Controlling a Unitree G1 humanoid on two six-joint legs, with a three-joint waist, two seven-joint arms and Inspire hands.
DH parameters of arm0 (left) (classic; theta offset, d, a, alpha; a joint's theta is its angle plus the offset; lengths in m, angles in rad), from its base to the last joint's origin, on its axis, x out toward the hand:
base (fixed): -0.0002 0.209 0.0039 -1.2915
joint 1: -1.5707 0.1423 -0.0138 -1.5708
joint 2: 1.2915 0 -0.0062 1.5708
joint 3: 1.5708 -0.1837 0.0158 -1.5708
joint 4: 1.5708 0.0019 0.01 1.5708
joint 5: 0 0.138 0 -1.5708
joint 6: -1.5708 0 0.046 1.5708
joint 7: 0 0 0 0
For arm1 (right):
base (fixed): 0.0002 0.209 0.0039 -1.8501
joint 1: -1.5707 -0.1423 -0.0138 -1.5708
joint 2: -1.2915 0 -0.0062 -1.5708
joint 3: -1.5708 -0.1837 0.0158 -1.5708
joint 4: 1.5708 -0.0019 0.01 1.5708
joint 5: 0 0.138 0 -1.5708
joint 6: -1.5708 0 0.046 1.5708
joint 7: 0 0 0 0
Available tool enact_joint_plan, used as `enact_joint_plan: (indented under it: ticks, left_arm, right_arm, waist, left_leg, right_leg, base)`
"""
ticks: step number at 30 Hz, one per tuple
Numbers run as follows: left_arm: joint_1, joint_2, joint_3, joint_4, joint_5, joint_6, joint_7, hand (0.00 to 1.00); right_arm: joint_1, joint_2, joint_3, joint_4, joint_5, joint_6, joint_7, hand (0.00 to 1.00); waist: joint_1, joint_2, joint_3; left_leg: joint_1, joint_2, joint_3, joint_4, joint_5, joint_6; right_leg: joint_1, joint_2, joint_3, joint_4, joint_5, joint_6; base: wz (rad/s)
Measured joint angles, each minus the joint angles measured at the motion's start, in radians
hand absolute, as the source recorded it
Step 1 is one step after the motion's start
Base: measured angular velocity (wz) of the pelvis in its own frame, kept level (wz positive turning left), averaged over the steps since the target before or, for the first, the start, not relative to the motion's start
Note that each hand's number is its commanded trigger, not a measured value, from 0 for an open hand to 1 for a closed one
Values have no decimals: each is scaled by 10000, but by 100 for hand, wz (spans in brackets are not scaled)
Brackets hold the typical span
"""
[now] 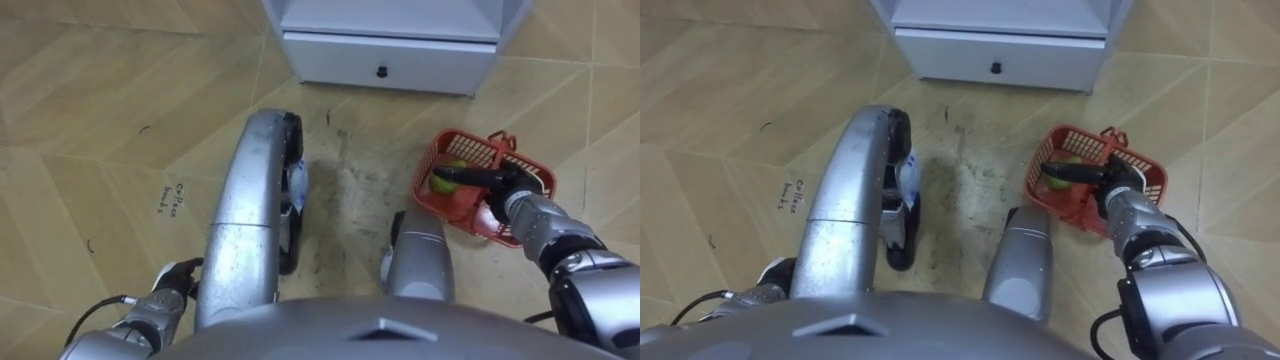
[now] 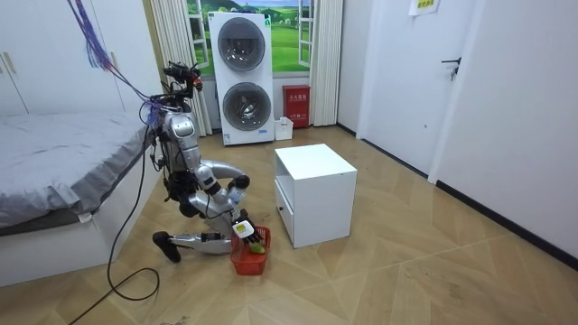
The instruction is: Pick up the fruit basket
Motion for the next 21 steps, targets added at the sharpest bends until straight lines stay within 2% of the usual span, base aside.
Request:
enact_joint_plan:
  ticks: [13,21]
  left_arm:
    - [-146,5,-12,91,-5,100,-239,0]
    - [-164,6,-12,89,-6,112,-254,0]
  right_arm:
    - [16,-6,586,0,185,1,209,100]
    - [23,35,867,2,187,10,211,100]
  waist:
    - [91,-12,10]
    - [87,-17,13]
  left_leg:
    - [22,54,-119,58,3,-21]
    - [25,63,-139,73,1,-20]
  right_leg:
    - [52,170,-88,7,0,0]
    - [98,153,-116,4,0,0]
  base:
    - [-1]
    - [0]
